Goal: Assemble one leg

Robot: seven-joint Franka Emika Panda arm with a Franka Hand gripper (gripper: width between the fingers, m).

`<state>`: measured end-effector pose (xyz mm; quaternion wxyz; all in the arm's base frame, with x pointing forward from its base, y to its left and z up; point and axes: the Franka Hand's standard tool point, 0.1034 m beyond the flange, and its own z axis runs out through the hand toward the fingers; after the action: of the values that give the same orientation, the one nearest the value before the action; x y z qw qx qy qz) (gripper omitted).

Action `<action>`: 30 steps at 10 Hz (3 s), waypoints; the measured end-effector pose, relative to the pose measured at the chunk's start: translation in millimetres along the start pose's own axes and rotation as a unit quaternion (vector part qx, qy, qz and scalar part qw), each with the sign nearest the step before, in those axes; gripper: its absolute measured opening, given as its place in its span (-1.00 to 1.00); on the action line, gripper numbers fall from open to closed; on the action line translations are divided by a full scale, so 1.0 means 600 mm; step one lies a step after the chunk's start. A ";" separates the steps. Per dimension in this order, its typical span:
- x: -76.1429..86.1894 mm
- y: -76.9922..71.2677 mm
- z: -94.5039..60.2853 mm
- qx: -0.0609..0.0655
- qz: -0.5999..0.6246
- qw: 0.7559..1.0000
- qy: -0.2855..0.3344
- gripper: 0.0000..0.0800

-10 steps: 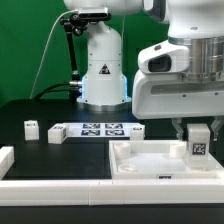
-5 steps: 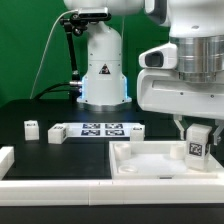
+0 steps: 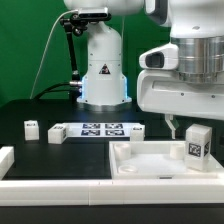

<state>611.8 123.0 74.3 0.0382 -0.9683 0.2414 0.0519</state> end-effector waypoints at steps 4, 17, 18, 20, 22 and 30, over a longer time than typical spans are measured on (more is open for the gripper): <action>0.000 -0.002 0.000 0.000 -0.224 0.975 0.001 0.62; 0.006 0.003 -0.001 -0.011 -0.536 0.844 0.003 -0.28; 0.006 0.003 -0.001 -0.011 -0.528 0.849 0.003 -0.28; 0.009 0.005 -0.001 -0.010 -0.516 0.857 0.007 -0.28; 0.011 0.005 -0.001 0.002 -0.413 0.911 0.015 -0.28; 0.019 0.003 0.000 0.029 0.043 0.998 0.019 -0.27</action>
Offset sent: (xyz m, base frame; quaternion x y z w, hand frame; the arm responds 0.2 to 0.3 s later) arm 0.0035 0.0013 0.0032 -0.0117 0.0135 -0.2980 0.9544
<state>620.8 116.3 72.8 0.0595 -0.9564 0.2846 0.0278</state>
